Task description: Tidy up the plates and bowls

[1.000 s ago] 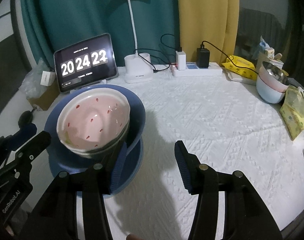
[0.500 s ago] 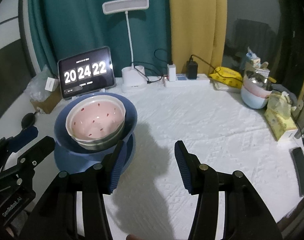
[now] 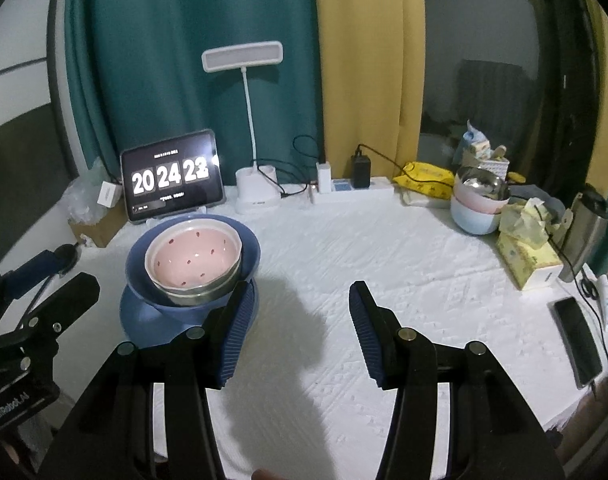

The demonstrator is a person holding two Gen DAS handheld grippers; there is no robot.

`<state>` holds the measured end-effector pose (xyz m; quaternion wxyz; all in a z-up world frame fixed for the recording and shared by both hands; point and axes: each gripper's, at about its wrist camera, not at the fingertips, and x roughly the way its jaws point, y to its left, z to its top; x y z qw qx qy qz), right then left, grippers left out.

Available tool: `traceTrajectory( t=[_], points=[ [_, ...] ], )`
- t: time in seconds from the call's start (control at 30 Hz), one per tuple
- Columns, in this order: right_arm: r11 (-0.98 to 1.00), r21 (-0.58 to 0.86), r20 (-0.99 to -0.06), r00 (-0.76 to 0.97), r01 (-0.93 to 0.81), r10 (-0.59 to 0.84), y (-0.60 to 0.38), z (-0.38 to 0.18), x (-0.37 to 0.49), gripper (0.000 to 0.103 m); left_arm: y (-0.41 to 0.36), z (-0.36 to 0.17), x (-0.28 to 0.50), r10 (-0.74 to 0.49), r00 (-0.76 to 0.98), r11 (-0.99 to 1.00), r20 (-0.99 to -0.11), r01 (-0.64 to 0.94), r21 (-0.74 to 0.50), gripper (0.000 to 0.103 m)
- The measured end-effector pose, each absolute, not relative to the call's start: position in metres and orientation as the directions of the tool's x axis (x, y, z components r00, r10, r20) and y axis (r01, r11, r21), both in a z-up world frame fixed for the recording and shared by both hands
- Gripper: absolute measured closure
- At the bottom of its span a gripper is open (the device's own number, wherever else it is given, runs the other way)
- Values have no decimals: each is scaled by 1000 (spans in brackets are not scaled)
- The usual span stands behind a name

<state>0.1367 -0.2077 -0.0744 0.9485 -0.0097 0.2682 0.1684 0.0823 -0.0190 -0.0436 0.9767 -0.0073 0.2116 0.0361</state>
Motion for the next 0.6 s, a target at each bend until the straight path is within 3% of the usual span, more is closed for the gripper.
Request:
traceTrajectory(
  t=[0.23,0.6],
  points=[
    [948,63,-474,826,-313,304,-220,-61,120,50,-22,-29,69,77,924,996,-374,-85,-4,14],
    [953,52,-405,866,-298,293,-235,-35,100,50,-23,-8,53,100,943,994,-318,-110,-15,12]
  ],
)
